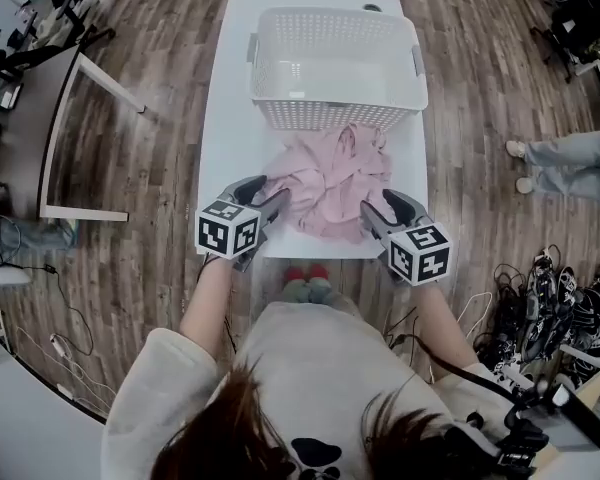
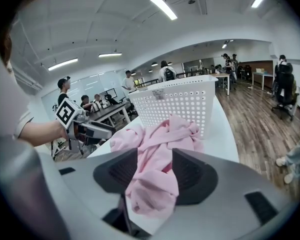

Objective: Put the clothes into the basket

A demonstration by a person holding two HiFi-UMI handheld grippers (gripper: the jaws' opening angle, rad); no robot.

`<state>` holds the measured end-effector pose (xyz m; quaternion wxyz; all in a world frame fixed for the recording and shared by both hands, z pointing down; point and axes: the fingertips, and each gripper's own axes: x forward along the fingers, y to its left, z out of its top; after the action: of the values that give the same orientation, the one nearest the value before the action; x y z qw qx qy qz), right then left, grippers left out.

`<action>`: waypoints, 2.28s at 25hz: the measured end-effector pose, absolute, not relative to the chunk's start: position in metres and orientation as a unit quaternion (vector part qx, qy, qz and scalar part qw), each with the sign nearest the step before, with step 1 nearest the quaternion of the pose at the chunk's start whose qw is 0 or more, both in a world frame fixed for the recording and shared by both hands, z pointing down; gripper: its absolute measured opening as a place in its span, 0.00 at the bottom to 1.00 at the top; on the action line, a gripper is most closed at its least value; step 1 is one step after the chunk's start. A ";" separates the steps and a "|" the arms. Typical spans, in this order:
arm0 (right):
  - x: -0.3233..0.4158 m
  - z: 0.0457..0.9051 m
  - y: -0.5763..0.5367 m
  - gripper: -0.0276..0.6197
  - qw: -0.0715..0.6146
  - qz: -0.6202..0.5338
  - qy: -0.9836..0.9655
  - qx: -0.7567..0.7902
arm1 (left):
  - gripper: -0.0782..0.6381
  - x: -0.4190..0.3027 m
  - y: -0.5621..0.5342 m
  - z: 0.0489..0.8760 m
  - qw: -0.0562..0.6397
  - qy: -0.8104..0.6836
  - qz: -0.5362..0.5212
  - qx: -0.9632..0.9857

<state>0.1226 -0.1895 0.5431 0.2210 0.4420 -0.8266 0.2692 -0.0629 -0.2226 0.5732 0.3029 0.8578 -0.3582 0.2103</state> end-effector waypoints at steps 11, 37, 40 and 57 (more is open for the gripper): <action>0.135 0.579 -0.202 0.41 0.236 0.323 -0.814 0.421 | 0.46 -0.070 -0.234 0.610 0.334 -0.318 0.244 0.853; 0.117 0.664 -0.227 0.55 0.232 0.469 -0.775 0.354 | 0.56 -0.030 -0.244 0.661 0.405 -0.245 0.265 0.840; 0.113 0.666 -0.230 0.54 0.247 0.461 -0.775 0.354 | 0.56 -0.026 -0.244 0.663 0.412 -0.248 0.262 0.837; 0.095 0.656 -0.236 0.24 0.254 0.391 -0.807 0.363 | 0.40 -0.006 -0.239 0.655 0.442 -0.237 0.207 0.840</action>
<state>0.0949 -0.2363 0.6556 0.2539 0.3634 -0.8066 0.3911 -0.0063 -0.2395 0.6553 0.4416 0.8401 -0.2373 0.2070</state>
